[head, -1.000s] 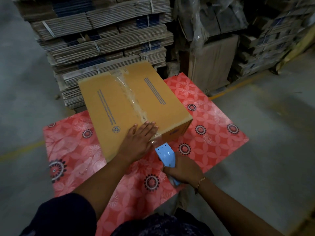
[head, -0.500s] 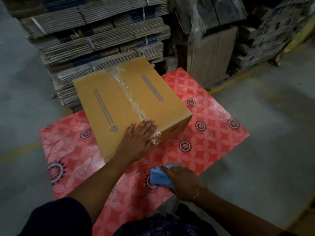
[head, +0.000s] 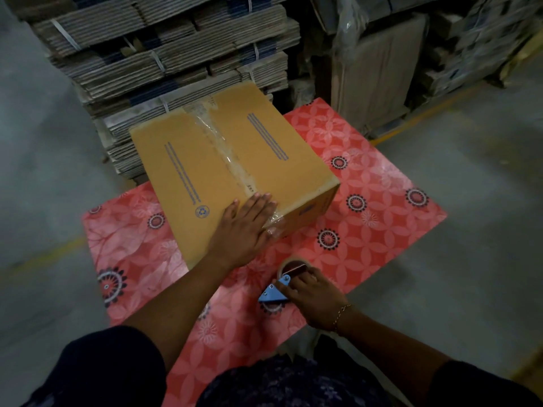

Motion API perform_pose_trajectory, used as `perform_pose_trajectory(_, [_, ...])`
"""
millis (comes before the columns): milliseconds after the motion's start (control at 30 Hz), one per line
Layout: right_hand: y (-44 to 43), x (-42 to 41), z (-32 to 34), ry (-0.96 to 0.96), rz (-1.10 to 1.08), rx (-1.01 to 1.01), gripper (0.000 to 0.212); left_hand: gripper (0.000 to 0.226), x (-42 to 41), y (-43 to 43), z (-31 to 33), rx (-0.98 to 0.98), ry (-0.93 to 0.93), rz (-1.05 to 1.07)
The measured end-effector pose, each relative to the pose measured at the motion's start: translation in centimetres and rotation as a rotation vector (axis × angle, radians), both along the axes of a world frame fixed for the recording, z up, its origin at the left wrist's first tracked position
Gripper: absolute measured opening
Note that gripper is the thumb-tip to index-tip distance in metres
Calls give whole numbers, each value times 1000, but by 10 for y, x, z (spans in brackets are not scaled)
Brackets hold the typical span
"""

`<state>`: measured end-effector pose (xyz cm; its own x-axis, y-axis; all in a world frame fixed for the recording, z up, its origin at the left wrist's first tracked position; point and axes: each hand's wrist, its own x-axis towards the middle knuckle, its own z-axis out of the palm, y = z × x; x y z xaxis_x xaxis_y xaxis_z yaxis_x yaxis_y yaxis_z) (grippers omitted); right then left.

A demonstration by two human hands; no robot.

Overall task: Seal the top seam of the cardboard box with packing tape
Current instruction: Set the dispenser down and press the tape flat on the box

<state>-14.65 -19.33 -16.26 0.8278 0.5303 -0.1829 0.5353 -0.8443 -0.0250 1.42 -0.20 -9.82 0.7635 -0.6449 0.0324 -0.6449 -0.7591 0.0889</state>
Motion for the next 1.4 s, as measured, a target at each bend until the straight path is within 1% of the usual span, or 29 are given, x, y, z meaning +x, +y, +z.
perform_pose_trajectory(67, [1, 8, 19, 0, -171, 175, 48, 62, 0, 0, -1, -1, -13, 1])
perform_pose_trajectory(100, [2, 15, 28, -25, -315, 313, 36, 62, 0, 1, -1, 0, -19, 0])
perform_pose_trajectory(133, [3, 24, 39, -18, -495, 497, 29, 62, 0, 1, -1, 1, -25, 1])
perform_pose_trajectory(167, [4, 36, 51, 48, -695, 742, 25, 62, 0, 1, -2, -2, -29, 1])
perform_pose_trajectory(200, [5, 49, 63, 168, -894, 1036, 22, 62, 0, 1, -2, -4, -28, 2])
perform_pose_trajectory(233, [4, 63, 71, 306, -1065, 1276, 18, 62, 0, 1, -2, -2, -27, 3])
perform_pose_trajectory(267, [2, 77, 76, 427, -1170, 1426, 15, 62, 0, 1, -2, 5, -25, 3])
perform_pose_trajectory(300, [0, 88, 79, 502, -1200, 1478, 17, 62, 0, 1, -2, 13, -26, -1])
perform_pose_trajectory(367, [0, 100, 77, 535, -1151, 1464, 24, 63, 1, 0, -1, 19, -23, -7])
perform_pose_trajectory(400, [2, 102, 77, 535, -1129, 1456, 24, 63, 1, 0, -1, 15, -20, -7])
perform_pose_trajectory(500, [5, 102, 73, 520, -1097, 1450, 7, 63, 0, 1, -1, 4, -30, -6])
perform_pose_trajectory(533, [6, 102, 73, 514, -1101, 1460, 4, 63, 0, 1, -1, 4, -31, -6])
perform_pose_trajectory(667, [7, 101, 67, 534, -1153, 1488, 10, 60, 0, 0, -3, 1, -37, 4])
perform_pose_trajectory(833, [7, 105, 62, 520, -1131, 1482, 5, 62, 1, 1, -4, -15, -38, -3])
perform_pose_trajectory(867, [8, 105, 62, 507, -1131, 1471, 5, 65, 0, 1, -3, -18, -31, -11])
perform_pose_trajectory(967, [8, 107, 57, 469, -1136, 1457, 6, 87, 0, 4, 3, -23, 28, -41])
perform_pose_trajectory(1000, [9, 108, 54, 460, -1136, 1457, 7, 90, 1, 5, 4, -35, 56, -40])
perform_pose_trajectory(1067, [11, 110, 48, 433, -1134, 1446, 8, 86, 2, 3, 6, -64, 90, -19])
perform_pose_trajectory(1167, [13, 111, 42, 411, -1127, 1468, 4, 71, 1, -8, 8, -96, 91, 60])
perform_pose_trajectory(1267, [13, 110, 39, 397, -1111, 1501, 7, 57, 0, -16, 5, -90, -15, 93])
perform_pose_trajectory(1300, [14, 110, 39, 385, -1112, 1497, 11, 54, 0, -16, 3, -80, -44, 89])
perform_pose_trajectory(1333, [13, 110, 39, 381, -1109, 1497, 15, 51, 0, -16, 1, -68, -65, 84])
perform_pose_trajectory(1400, [12, 111, 40, 392, -1116, 1479, 15, 50, 0, -16, -2, -47, -95, 77])
